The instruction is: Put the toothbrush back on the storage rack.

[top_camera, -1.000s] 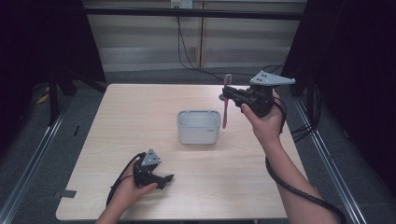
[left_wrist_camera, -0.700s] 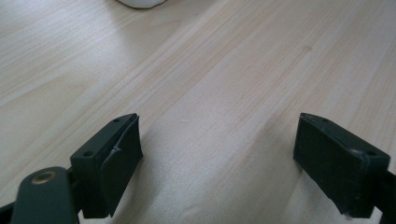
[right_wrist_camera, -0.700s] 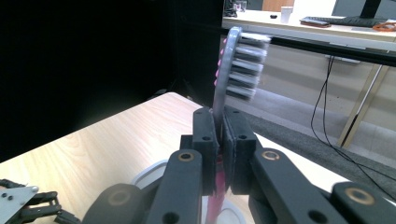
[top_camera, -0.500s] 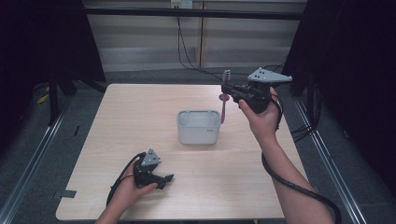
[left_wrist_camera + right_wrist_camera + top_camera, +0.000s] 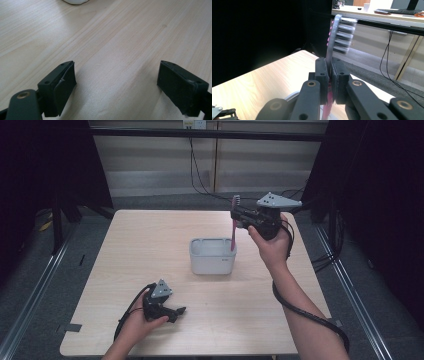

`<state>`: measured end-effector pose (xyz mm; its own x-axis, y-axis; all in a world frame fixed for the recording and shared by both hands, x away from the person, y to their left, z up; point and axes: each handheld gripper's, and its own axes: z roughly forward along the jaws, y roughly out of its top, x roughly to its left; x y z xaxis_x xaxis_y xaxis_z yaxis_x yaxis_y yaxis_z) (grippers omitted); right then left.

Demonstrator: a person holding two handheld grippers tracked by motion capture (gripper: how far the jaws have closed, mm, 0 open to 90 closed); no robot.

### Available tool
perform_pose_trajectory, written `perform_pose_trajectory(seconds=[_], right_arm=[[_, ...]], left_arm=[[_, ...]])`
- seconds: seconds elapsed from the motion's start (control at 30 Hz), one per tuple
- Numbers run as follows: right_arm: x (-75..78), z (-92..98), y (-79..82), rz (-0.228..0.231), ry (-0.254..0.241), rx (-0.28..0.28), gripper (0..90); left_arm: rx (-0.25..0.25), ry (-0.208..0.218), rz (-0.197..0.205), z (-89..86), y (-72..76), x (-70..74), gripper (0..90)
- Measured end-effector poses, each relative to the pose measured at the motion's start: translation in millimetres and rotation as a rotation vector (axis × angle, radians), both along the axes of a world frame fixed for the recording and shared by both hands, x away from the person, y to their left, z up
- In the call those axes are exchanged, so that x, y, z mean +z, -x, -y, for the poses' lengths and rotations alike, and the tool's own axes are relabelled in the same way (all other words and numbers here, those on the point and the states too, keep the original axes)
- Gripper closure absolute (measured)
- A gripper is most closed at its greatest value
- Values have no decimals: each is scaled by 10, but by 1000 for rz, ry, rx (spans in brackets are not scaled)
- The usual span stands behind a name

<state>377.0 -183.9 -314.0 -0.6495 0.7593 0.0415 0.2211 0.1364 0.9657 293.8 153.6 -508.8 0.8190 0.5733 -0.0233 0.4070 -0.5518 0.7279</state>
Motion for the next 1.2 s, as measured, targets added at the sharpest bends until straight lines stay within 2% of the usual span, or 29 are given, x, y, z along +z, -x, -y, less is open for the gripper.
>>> perform_pose_trajectory(seconds=[0.13, 0.83, 1.2], right_arm=[[-45, -44, -21, 2, 26, -9, 845], [-279, -46, -95, -39, 17, -29, 845], [-388, -66, -103, -57, 36, -26, 844]], left_arm=[[-3, -6, 2, -3, -2, 2, 147], [-5, -7, -1, -4, -2, 4, 147], [-5, -7, -2, -4, -2, 4, 147]])
